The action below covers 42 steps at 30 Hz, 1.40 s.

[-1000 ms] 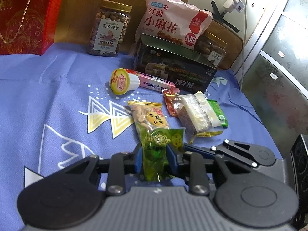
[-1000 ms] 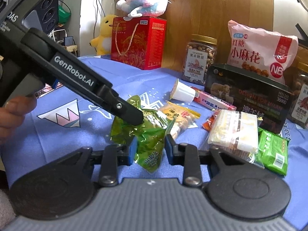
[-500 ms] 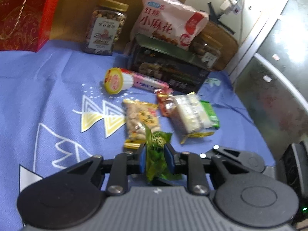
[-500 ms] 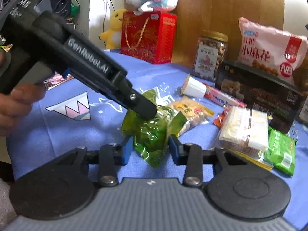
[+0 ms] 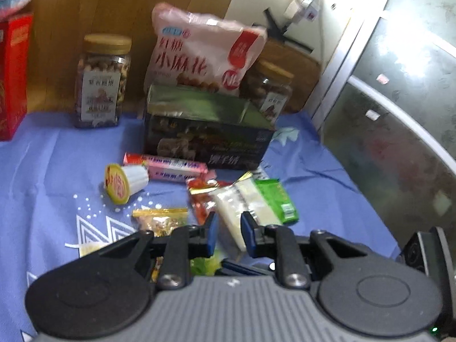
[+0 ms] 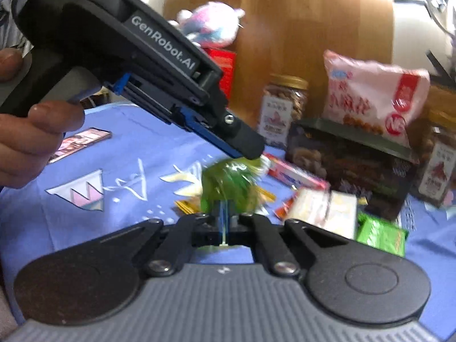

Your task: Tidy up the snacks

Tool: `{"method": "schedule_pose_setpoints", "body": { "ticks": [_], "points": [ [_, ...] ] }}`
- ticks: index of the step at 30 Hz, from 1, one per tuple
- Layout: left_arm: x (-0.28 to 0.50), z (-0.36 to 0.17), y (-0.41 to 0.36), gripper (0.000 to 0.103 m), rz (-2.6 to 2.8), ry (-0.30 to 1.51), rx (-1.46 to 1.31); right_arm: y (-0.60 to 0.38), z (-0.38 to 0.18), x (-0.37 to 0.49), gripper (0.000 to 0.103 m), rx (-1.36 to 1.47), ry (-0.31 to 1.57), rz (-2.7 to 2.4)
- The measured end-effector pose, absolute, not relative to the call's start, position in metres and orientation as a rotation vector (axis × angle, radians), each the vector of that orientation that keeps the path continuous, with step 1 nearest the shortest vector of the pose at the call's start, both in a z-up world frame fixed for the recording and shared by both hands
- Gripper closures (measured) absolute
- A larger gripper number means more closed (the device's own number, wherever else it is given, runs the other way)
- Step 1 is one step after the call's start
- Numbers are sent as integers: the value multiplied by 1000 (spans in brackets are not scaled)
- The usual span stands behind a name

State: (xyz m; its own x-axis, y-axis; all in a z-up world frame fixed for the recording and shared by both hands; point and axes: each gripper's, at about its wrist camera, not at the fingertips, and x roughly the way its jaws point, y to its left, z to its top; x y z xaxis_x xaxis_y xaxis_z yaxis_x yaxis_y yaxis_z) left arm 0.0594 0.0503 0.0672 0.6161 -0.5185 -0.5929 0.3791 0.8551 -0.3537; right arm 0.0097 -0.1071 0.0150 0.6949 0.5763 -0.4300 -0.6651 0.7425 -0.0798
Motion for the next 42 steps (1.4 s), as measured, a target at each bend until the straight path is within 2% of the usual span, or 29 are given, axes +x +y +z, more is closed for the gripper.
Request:
{"method": "schedule_pose_setpoints", "body": {
  "ticks": [4, 7, 9, 11, 14, 17, 18, 19, 20, 22, 23, 25, 30, 31, 34, 42],
  "points": [
    [69, 54, 54, 82, -481, 784, -203, -107, 10, 13, 64, -218, 439, 712],
    [67, 52, 72, 77, -438, 771, -237, -106, 9, 12, 58, -222, 436, 732],
    [68, 51, 89, 63, -392, 771, -276, -105, 8, 14, 52, -222, 443, 736],
    [71, 48, 105, 62, -353, 777, -306, -106, 9, 17, 35, -214, 450, 739],
    [76, 44, 114, 45, -376, 810, -353, -103, 9, 20, 31, -220, 466, 750],
    [77, 37, 108, 46, -413, 833, -366, -94, 8, 28, 26, -252, 494, 762],
    [78, 35, 104, 52, -415, 840, -358, -90, 7, 32, 26, -260, 505, 766],
    [80, 32, 101, 58, -418, 849, -352, -89, 7, 35, 27, -258, 512, 772],
    [81, 28, 98, 76, -422, 860, -352, -88, 7, 36, 30, -254, 507, 777],
    [80, 25, 98, 80, -429, 862, -368, -88, 7, 34, 43, -261, 492, 771],
    [77, 26, 97, 86, -443, 853, -365, -88, 7, 32, 53, -266, 479, 774],
    [71, 33, 93, 88, -465, 824, -342, -87, 7, 28, 66, -273, 467, 784],
    [67, 43, 81, 89, -473, 794, -286, -89, 8, 25, 87, -276, 431, 764],
    [69, 45, 79, 89, -474, 792, -288, -90, 9, 23, 96, -275, 414, 752],
    [71, 56, 75, 89, -493, 763, -303, -90, 16, 13, 99, -310, 327, 716],
    [88, 109, 50, 89, -557, 609, -226, -95, 45, 20, 100, -428, 98, 572]
  ]
}}
